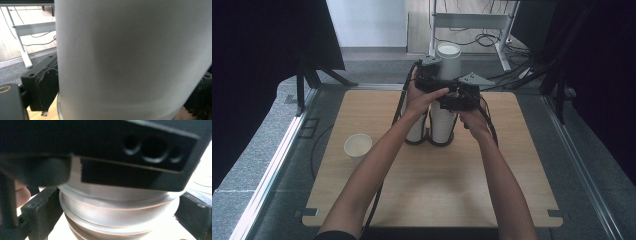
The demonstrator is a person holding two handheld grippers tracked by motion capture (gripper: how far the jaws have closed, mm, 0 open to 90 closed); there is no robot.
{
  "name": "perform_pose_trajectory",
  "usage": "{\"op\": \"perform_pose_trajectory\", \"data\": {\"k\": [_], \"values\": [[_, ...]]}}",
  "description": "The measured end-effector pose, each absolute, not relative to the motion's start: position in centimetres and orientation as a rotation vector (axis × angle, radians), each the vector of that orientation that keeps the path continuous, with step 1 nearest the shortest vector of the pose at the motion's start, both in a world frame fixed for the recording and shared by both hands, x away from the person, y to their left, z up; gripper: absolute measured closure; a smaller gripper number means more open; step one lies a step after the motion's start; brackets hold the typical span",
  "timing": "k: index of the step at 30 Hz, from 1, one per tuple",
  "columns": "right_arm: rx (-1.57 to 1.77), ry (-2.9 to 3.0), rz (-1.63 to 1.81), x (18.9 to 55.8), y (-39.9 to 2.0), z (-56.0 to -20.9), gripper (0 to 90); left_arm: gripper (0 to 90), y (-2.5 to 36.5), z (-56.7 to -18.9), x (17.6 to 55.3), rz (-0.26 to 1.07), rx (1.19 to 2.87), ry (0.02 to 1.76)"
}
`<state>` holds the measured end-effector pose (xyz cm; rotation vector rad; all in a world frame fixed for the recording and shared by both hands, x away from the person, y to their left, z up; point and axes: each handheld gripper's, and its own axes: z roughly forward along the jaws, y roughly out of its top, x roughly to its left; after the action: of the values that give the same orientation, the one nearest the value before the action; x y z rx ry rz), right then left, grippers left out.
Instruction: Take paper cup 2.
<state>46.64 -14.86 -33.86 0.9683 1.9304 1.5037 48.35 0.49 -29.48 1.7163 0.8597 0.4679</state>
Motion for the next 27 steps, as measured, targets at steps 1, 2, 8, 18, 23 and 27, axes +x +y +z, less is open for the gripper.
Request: {"op": "perform_pose_trajectory", "data": {"k": [1,2,8,18,23,27], "values": [[0.968,1.931,1.504,46.7,-14.9,-33.9,3.7,7.5,0.5,-29.5,48.3,0.473,1.718,0.859],[0.968,1.93,1.505,46.7,-14.9,-33.9,3.7,8.6,0.4,-29.4,48.3,0.483,1.717,0.855],[0.963,1.93,1.506,46.7,-14.9,-33.9,3.7,11.1,0.5,-29.3,48.1,0.505,1.724,0.84],[0.955,1.933,1.507,46.7,-14.8,-33.9,3.8,13.4,1.3,-26.9,47.3,0.527,1.647,0.806],[0.951,1.937,1.504,46.7,-14.7,-33.9,3.8,13.9,1.5,-26.7,47.2,0.537,1.643,0.801],[0.951,1.94,1.502,46.8,-14.7,-33.9,3.8,13.8,1.5,-26.5,47.2,0.539,1.63,0.803]]}}
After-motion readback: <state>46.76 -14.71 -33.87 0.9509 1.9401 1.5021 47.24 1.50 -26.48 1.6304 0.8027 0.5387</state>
